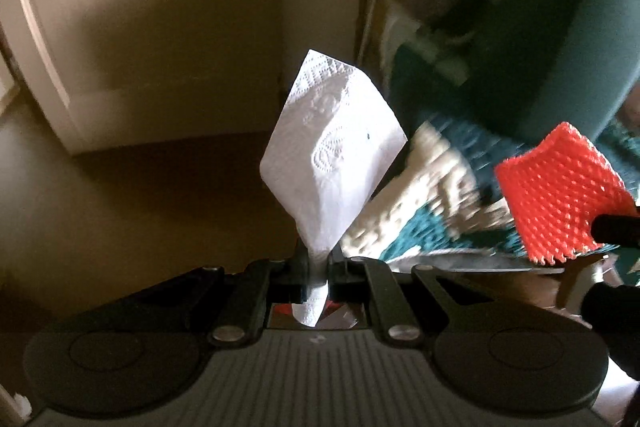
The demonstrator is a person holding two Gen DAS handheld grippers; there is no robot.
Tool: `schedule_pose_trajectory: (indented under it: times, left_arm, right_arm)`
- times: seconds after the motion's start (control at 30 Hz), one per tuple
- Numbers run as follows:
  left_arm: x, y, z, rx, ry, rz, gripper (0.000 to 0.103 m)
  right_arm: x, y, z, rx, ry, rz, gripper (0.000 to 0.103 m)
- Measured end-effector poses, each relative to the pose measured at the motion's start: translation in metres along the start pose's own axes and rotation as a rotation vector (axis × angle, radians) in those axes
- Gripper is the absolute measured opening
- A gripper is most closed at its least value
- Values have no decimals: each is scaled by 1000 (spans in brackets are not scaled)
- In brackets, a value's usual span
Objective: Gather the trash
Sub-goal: 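Lift the tissue and orange mesh net up over the teal wastebasket with both grippers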
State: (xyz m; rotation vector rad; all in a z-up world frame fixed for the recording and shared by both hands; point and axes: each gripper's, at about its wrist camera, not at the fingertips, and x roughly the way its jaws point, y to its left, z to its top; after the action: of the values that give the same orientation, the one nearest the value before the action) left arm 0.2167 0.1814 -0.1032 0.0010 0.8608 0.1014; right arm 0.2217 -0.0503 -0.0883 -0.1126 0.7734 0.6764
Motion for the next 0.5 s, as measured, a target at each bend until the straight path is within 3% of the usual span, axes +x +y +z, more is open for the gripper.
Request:
schedule_pose_trajectory:
  times: [0.5]
  left_arm:
    - [-144,-101,90,91,-191,-116,8]
  right_arm:
    - [-157,-37,69,-29,-301,-128,7]
